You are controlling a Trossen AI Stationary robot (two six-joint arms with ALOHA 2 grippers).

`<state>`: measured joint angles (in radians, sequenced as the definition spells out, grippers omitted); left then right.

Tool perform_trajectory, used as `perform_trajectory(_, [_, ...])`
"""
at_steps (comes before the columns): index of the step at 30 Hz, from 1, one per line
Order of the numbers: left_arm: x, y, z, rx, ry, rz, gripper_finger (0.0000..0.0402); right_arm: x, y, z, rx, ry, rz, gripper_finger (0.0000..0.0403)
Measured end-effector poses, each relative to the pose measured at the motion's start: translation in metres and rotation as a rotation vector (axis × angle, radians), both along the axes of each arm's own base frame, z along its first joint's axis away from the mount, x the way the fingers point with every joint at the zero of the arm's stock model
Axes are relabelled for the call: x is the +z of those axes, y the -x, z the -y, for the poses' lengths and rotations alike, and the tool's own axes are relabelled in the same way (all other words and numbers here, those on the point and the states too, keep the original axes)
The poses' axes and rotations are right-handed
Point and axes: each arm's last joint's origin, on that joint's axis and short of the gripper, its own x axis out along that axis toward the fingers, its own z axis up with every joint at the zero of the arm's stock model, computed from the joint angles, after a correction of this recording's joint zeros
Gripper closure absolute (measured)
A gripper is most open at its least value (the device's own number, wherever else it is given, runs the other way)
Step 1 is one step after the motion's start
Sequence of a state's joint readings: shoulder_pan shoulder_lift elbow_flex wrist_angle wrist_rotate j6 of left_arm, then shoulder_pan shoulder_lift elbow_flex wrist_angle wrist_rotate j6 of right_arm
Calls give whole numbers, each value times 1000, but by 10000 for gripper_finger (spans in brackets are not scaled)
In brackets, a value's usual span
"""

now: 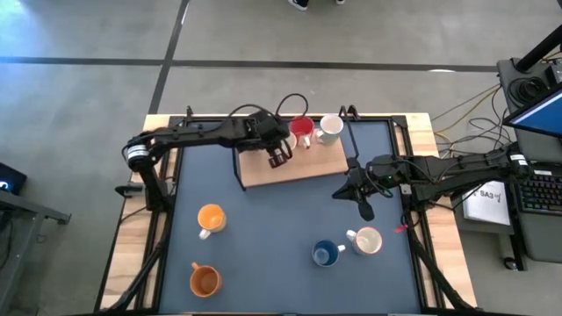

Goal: Place coffee mugs
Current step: Put the orange patterned mug on the shelf

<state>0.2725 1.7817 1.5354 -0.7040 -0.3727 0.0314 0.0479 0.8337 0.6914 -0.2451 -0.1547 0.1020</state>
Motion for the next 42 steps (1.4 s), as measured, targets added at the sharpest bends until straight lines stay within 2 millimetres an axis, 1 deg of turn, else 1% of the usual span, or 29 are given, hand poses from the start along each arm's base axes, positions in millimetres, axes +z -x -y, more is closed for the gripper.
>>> perform_trajectory(5, [9, -2, 2, -20, 12, 14, 402, -1, 0, 0, 0, -2, -2, 394])
perform_trajectory(7, [10, -4, 6, -113, 76, 32, 402, -3, 0, 0, 0, -2, -9, 394])
perform_trajectory(10, [9, -8, 15, -313, 220, 77, 402, -6, 1, 0, 0, -1, -18, 394])
perform_trajectory(11, [8, -11, 18, -355, 240, 99, 402, -7, 1, 0, 0, -1, -22, 394])
perform_trajectory(13, [7, -17, 21, -386, 228, 142, 402, -9, 1, 0, 0, -1, -20, 394])
perform_trajectory(17, [-1, -31, 21, -349, 142, 179, 402, -9, 0, 0, 0, -2, 10, 394])
perform_trajectory(22, [-7, -39, 17, -254, 33, 168, 402, -9, 0, -1, 3, -5, 10, 394])
perform_trajectory(28, [-6, -38, 11, -120, -111, 128, 402, -9, 0, -3, 13, -5, 9, 394])
perform_trajectory(33, [-7, -35, 7, -107, -143, 82, 402, -9, 0, -3, 12, -6, 8, 394])
perform_trajectory(35, [-8, -32, 5, -71, -182, 47, 402, -9, 0, -3, 11, -9, 7, 394])
perform_trajectory(39, [-6, -26, -1, 27, -329, -69, 402, -9, 0, -3, 11, -9, 8, 394])
perform_trajectory(42, [-8, -19, -10, 32, -345, -151, 402, -9, 0, -3, 11, -9, 7, 394])
